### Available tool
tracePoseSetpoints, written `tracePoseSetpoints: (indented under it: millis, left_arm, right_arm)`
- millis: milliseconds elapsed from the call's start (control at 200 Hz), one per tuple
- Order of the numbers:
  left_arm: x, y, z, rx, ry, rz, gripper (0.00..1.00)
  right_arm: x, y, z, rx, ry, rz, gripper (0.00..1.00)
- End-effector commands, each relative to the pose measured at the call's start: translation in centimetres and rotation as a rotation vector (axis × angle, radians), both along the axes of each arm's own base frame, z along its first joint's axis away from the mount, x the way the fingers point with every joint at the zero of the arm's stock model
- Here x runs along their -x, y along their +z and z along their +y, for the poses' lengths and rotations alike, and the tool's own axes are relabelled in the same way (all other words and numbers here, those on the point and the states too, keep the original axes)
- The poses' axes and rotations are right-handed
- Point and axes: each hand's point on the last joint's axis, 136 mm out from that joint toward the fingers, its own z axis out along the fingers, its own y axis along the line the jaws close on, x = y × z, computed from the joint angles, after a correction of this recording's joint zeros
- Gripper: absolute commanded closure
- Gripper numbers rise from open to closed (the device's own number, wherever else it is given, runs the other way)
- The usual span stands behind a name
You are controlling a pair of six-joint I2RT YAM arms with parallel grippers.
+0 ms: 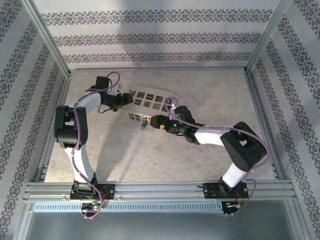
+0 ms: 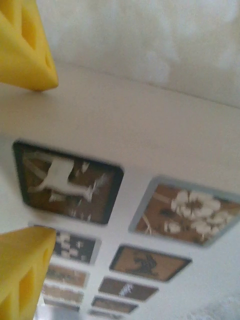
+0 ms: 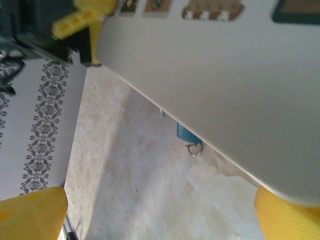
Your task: Unlock the padlock with the key
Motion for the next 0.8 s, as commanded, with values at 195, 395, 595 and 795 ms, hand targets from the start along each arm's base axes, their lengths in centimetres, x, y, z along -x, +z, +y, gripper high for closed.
tracePoseSetpoints:
  millis: [195,395,595,795]
  left_arm:
    - [3.8,0.6,-2.6,0.067,-0.047,0.018,0.36]
    - [4.9,1.1,-2.9,0.082,-0.014,0.002,0.36]
    - [5.2,2.2,-3.0,0.091,0.009,-0.033,0.32]
    - [5.2,6.4,-1.4,0.022,0.079,-0.171,0.28]
  right_arm:
    - [-3.9,0.7,-1.6,0.037,-0.024,-0.093,0.04]
    - [-6.3,1.0,-3.6,0.067,-0.027,-0.173,0.04]
    - [-6.3,2.0,-4.2,0.052,0.0,-0.235,0.04]
    - [-3.3,3.3,-4.4,0.028,0.013,-0.277,0.06]
